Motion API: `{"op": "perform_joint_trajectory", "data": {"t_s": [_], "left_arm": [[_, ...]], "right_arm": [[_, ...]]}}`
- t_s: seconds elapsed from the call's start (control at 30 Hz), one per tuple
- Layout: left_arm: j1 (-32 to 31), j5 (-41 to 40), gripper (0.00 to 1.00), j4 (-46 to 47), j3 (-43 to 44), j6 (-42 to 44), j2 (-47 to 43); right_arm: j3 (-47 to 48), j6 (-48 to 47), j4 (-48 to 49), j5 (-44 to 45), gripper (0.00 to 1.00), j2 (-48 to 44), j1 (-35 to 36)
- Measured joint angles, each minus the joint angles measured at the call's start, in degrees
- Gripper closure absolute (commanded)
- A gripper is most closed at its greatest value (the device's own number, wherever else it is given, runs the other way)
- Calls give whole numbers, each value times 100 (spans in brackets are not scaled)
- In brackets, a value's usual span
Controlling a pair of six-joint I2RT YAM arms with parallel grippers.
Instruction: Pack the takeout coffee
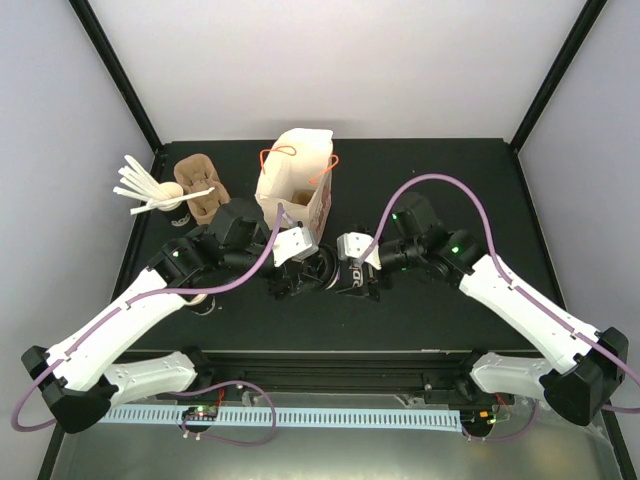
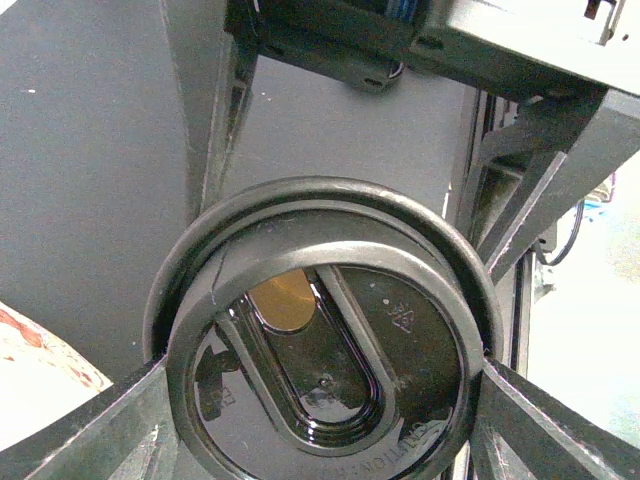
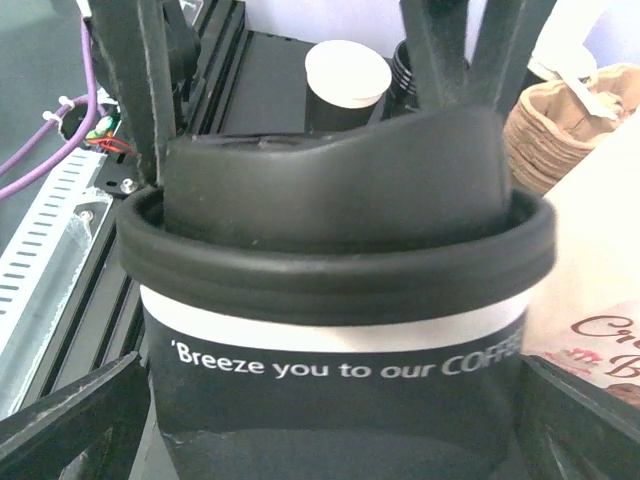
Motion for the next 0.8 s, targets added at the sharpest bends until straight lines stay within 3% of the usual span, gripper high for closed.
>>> {"op": "perform_joint_trajectory", "data": {"t_s": [0.17, 0.47, 0.53, 0.67, 0.77, 0.8], "left_arm": [[0, 0, 46, 2, 4, -7, 0], [2, 4, 46, -7, 63, -4, 0], [2, -2, 46, -4, 74, -4, 0], [2, 0, 47, -4, 74, -4, 0], [2, 0, 46, -9, 74, -2, 0], [2, 7, 47, -2, 76, -2, 0]], "right_arm": [[-114, -190, -24, 122, 5, 0, 66], [-142, -286, 101, 348, 38, 0, 90], [-142, -236, 129, 348, 35, 0, 92], [-144, -225, 127, 332, 19, 0, 92], [-160, -256, 140, 334, 1, -4, 90], [-168, -223, 140, 330, 0, -11, 92]]}}
